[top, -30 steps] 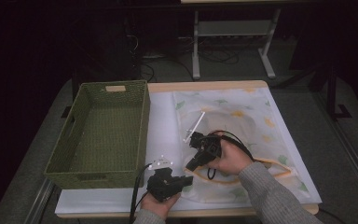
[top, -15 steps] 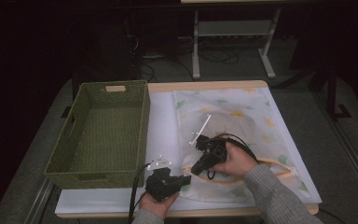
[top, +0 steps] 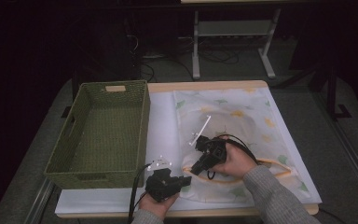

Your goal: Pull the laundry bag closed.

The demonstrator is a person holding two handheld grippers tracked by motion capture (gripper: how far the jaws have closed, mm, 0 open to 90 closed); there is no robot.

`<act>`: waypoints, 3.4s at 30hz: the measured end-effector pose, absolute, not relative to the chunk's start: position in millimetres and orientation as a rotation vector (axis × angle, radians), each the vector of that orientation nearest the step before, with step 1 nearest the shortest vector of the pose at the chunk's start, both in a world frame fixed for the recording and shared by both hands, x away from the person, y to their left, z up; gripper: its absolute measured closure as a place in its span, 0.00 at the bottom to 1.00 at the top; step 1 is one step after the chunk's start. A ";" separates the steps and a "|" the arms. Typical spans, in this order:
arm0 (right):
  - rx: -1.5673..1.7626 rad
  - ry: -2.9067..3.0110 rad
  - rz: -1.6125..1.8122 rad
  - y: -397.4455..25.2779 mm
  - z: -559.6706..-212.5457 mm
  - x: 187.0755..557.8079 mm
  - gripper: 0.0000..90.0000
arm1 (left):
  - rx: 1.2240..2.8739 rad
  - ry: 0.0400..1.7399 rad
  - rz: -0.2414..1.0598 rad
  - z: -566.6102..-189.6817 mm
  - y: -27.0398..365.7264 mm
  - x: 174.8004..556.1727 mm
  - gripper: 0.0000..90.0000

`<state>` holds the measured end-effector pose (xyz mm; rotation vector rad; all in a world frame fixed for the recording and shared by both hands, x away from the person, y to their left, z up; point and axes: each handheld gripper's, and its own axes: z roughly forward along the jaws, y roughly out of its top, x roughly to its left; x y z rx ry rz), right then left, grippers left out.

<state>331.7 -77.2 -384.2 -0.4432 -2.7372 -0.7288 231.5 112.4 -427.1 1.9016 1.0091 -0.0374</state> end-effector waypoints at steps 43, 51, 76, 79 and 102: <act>-0.528 -2.696 -0.771 -74.9 -383.9 336.9 0.98 | 1.930 1.023 -0.035 -431.8 107.0 230.9 0.97; -0.554 -2.678 -0.759 -72.8 -386.0 337.2 0.94 | 1.934 1.018 -0.037 -432.6 106.0 230.2 0.97; -0.563 -2.670 -0.805 -84.0 -382.5 332.4 1.00 | 1.884 1.056 -0.096 -426.4 113.4 239.3 0.98; -0.572 -2.657 -0.823 -87.2 -382.6 331.3 1.00 | 1.876 1.056 -0.076 -425.6 116.0 236.0 0.98; -0.616 -2.658 -0.856 -94.1 -387.0 313.3 1.00 | 1.873 1.084 -0.089 -422.7 115.5 236.5 0.75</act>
